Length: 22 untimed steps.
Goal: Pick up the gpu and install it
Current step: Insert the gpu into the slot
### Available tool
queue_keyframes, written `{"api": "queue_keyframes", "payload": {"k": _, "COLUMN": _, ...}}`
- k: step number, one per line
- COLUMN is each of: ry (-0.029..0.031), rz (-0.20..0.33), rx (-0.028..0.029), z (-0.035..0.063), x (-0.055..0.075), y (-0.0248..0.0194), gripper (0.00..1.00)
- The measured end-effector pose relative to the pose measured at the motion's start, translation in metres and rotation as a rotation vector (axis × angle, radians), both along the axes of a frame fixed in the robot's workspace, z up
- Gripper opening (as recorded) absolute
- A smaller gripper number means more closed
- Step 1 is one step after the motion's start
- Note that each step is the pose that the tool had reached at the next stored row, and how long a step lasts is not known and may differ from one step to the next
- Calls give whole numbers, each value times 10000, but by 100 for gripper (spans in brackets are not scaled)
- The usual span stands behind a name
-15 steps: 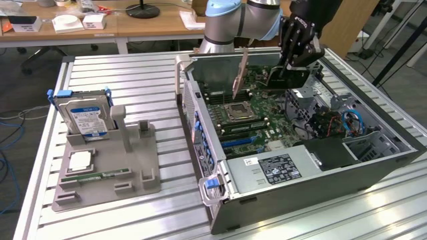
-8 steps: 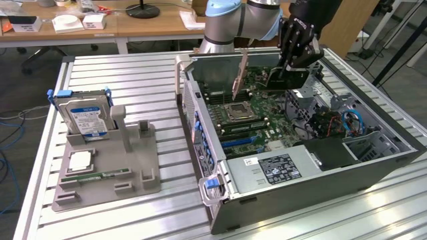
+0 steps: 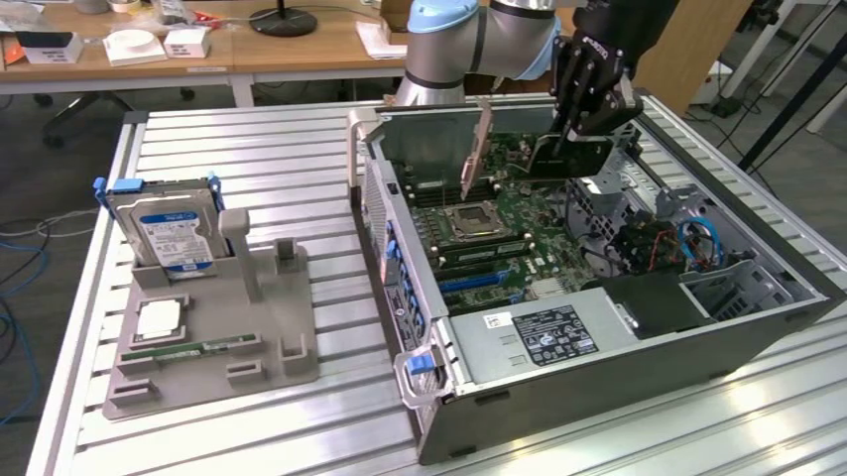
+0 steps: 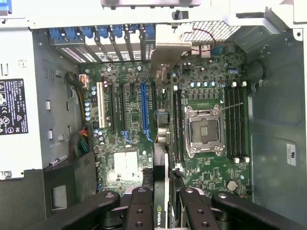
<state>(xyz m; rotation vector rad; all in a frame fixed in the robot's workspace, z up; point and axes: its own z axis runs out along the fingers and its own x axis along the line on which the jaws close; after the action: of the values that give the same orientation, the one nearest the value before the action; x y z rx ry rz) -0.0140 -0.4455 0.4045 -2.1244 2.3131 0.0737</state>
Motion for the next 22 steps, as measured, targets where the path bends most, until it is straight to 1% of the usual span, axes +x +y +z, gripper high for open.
{"api": "queue_keyframes", "payload": {"k": 4, "ry": 0, "rz": 0, "rx": -2, "z": -8, "x": 0, "y": 0, "gripper": 26}}
{"api": "queue_keyframes", "payload": {"k": 9, "ry": 0, "rz": 1, "rx": -1, "z": -47, "x": -1, "y": 0, "gripper": 26}}
{"api": "queue_keyframes", "payload": {"k": 22, "ry": 0, "rz": 0, "rx": -2, "z": -98, "x": -1, "y": 0, "gripper": 26}}
